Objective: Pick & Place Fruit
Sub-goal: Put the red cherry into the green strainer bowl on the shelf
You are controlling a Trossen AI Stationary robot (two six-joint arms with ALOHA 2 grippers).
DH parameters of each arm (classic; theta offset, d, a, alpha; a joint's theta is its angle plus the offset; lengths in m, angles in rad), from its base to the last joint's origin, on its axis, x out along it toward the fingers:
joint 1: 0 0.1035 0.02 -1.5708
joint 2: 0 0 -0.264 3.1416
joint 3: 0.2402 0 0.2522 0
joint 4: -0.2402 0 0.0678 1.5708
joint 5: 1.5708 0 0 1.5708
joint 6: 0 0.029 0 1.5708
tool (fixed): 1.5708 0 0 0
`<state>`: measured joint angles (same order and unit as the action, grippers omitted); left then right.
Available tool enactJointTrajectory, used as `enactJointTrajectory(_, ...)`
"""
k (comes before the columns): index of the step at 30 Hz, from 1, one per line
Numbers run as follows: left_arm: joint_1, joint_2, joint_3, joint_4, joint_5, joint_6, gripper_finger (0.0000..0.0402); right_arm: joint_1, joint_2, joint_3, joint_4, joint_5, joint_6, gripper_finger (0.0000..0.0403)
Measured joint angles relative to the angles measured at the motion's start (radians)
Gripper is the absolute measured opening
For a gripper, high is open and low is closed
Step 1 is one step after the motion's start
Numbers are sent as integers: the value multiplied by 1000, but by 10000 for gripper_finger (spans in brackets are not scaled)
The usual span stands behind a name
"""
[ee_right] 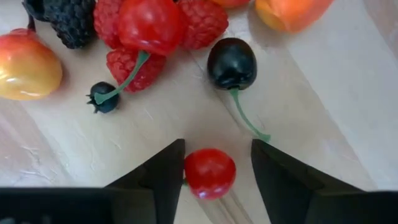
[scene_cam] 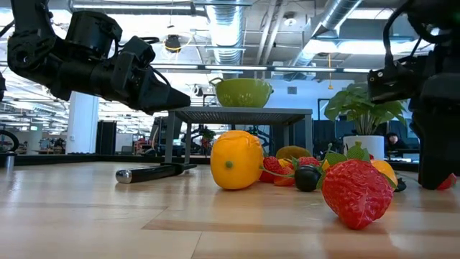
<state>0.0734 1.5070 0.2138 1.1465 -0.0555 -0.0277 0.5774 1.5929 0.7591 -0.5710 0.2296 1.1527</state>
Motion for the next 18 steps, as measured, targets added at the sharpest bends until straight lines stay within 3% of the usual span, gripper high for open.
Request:
enactJointTrajectory(8,0,0,0,0,0,0,106,3,-5,2,-4,-69,-9,115)
enactJointTrajectory(18,0,0,0,0,-2,0,106,3,-4,3,-3,-68,-11,126)
